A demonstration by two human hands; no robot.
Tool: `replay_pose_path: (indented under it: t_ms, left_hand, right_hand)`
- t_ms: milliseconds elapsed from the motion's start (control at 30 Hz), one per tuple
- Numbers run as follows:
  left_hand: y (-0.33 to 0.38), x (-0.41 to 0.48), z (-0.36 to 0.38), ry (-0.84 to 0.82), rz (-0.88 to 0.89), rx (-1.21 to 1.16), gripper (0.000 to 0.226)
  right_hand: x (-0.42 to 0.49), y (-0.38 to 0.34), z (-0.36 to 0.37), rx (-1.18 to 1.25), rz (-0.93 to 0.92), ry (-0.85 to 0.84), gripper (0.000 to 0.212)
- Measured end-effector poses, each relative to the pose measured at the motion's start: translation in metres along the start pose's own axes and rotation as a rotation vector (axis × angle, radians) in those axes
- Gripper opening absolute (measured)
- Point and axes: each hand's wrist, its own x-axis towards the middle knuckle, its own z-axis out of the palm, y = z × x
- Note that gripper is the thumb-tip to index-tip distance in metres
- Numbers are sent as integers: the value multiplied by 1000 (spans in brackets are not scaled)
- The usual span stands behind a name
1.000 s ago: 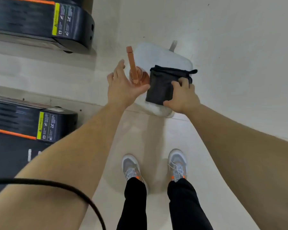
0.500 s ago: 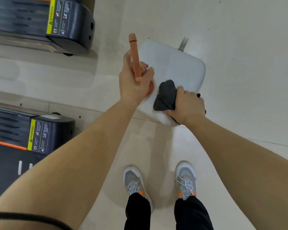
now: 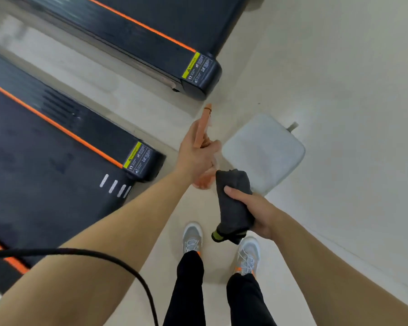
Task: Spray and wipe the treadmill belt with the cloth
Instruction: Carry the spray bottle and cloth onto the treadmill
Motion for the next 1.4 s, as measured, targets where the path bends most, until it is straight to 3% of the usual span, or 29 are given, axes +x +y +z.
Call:
replay_pose_path:
  t_ms: [100, 267, 400, 500, 633, 733, 833, 933, 1100, 1233, 1400]
  left_hand:
    - [44, -38, -67, 99, 14, -78, 64]
    - [93, -116, -197, 317, 81, -165, 61]
    - [101, -194, -304, 494, 127, -268, 69]
    - [97, -253, -380, 594, 38, -300, 61]
    - [78, -318, -475, 717, -55, -331, 37]
    - [59, -353, -532, 779, -108, -287, 20]
    - [48, -375, -581, 844, -173, -209, 26]
    - [39, -382, -627, 931, -198, -168, 30]
    - [30, -354, -697, 1062, -204, -110, 23]
    - [13, -308, -764, 1137, -241, -114, 11]
    - [1, -233, -864, 1180, -293, -34, 19]
  right_hand:
    - [-44, -30, 68, -169, -62, -13, 67]
    - [-104, -60, 199, -193, -7, -125, 49]
    - [-131, -62, 309, -228, -26, -138, 53]
    - [-153, -54, 394, -371, -61, -166, 55]
    - [-183, -40, 499, -582, -109, -212, 37]
    - [-197, -35, 565, -654, -156, -253, 45]
    - [-199, -38, 622, -730, -219, -238, 48]
    - [-192, -54, 675, -771, -258, -231, 53]
    - [-175, -101, 763, -827, -228, -330, 23]
    - [-127, -138, 837, -796, -264, -378, 29]
    - [-36, -183, 939, -813, -328, -338, 46]
